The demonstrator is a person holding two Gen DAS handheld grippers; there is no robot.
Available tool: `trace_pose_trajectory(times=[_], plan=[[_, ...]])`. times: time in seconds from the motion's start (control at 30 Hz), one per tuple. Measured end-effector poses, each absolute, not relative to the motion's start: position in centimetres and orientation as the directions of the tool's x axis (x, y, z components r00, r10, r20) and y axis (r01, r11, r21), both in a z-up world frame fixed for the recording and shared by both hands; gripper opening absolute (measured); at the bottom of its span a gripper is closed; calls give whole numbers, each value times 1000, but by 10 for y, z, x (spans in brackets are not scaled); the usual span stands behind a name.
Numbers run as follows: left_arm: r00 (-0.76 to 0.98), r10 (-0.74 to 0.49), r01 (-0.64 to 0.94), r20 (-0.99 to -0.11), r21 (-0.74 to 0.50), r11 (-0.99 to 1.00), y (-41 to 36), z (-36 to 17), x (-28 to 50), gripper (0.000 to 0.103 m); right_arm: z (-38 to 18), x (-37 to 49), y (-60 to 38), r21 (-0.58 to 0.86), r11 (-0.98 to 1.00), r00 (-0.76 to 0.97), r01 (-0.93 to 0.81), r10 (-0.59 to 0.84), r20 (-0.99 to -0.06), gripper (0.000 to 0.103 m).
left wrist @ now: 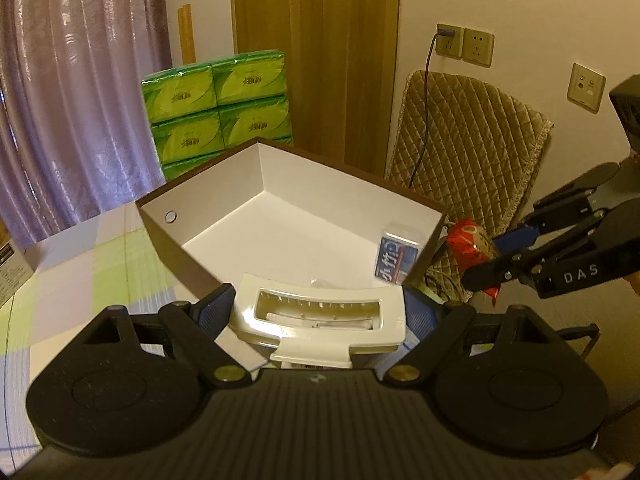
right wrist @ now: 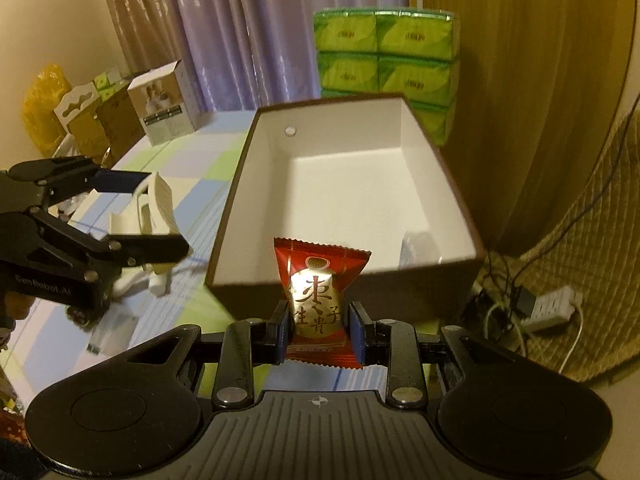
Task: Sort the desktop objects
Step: 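Carry the white holder and red packet over the open box with both tools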
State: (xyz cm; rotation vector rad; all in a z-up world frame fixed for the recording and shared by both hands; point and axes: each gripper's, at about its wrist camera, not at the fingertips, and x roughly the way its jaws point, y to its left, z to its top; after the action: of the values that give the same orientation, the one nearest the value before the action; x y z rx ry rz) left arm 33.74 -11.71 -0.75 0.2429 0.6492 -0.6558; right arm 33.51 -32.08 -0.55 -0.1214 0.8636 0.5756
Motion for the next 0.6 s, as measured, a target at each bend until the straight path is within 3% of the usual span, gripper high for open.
trace_pose_trajectory(times=[0.6], plan=[[579,-460,635,-673,18,772,-160,-25,434,85,-24,456,-305,114,845,491,-522,408,-770,28]])
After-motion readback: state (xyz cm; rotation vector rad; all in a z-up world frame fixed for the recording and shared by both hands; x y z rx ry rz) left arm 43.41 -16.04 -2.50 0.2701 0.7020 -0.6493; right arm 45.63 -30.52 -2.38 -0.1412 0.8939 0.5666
